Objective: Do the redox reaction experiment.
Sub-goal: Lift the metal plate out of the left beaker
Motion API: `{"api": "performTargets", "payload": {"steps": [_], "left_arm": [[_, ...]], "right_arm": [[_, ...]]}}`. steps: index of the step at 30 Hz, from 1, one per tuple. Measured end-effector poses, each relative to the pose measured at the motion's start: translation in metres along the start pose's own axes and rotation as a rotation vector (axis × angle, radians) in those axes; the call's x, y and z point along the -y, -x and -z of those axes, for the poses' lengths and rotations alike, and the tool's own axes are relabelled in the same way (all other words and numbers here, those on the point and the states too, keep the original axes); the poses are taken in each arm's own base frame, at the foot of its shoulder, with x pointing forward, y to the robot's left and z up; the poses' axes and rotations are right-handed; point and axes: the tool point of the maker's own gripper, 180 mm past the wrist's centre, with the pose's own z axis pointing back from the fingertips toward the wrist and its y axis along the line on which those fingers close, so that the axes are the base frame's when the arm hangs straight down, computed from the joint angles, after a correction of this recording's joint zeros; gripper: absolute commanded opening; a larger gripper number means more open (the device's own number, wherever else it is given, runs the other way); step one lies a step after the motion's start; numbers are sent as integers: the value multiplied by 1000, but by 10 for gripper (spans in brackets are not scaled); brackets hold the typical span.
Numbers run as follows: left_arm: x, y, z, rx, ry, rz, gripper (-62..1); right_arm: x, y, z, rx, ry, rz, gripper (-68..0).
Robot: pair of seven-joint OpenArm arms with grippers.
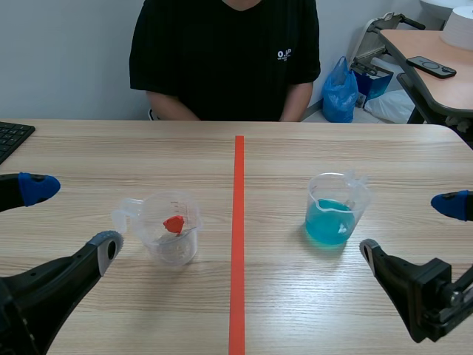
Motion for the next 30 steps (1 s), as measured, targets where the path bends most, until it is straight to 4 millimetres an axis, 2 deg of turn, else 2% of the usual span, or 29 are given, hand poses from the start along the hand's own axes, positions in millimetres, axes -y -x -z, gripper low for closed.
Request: {"api": "performTargets", "payload": {"steps": [30], "left_arm": [[0, 0, 0, 0, 0, 0, 14]], "right_arm": [[0, 2, 0, -11, -2, 0, 4]]}}
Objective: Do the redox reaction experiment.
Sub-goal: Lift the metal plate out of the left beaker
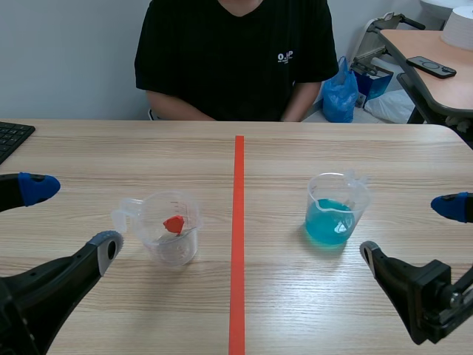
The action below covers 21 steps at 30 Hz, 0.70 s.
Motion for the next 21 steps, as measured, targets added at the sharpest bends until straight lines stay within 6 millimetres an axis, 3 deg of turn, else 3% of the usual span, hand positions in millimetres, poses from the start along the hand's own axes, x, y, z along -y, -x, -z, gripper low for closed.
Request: {"api": "performTargets", "payload": {"steps": [21], "left_arm": [[-6, 1, 0, -3, -32, 9, 14]], "right_arm": [[-12, -3, 1, 12, -71, -29, 4]]}}
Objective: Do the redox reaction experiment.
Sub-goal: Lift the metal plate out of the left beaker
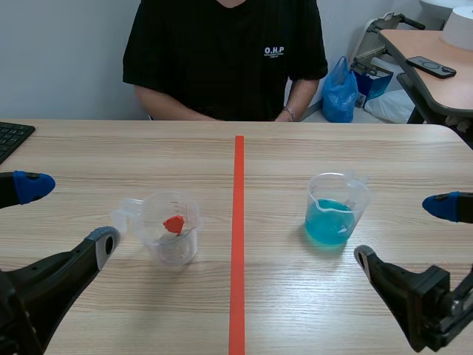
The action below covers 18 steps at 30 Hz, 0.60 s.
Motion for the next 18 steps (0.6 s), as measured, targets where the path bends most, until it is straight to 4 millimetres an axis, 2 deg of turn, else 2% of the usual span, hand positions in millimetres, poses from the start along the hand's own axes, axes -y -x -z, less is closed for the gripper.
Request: {"api": "performTargets", "payload": {"steps": [3, 8, 12, 15, 16, 18], "left_arm": [[0, 0, 0, 0, 0, 0, 14], [1, 5, -1, -26, 1, 48, 14], [-3, 25, -13, -108, -49, 119, 14], [-10, 48, -29, -190, -68, 144, 14], [-14, 56, -36, -218, -79, 152, 4], [-23, 68, -50, -244, -108, 154, -54]], "right_arm": [[-5, -3, 5, 8, -24, -22, 4], [-26, -9, 15, 29, -111, -84, 4], [-39, -23, 19, 97, -175, -112, 4], [-49, -32, 20, 144, -227, -155, 4], [-52, -34, 20, 155, -250, -167, 4], [-58, -39, 21, 181, -284, -182, 4]]}}
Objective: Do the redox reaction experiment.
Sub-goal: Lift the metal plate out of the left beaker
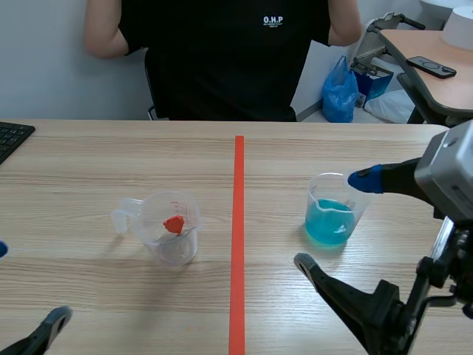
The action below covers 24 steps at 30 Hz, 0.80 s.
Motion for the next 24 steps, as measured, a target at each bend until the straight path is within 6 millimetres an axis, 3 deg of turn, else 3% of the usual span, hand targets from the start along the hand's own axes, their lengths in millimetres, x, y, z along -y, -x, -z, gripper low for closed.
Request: {"api": "performTargets", "payload": {"steps": [2, 10, 15, 18, 24], "left_arm": [[-7, 15, -11, -29, -22, 20, -92], [-24, 64, -55, -148, -123, 42, -103], [-31, 83, -83, -189, -185, 64, -183], [-25, 99, -96, -233, -196, 55, -242], [-6, 124, -113, -300, -203, 33, -352]], "right_arm": [[-1, -6, 3, 23, -15, -12, 4], [-14, -15, 17, 52, -100, -97, 4], [-27, -29, 32, 108, -170, -114, 4], [-28, -31, 42, 126, -194, -126, 4], [-30, -16, 62, 117, -235, -129, 4]]}}
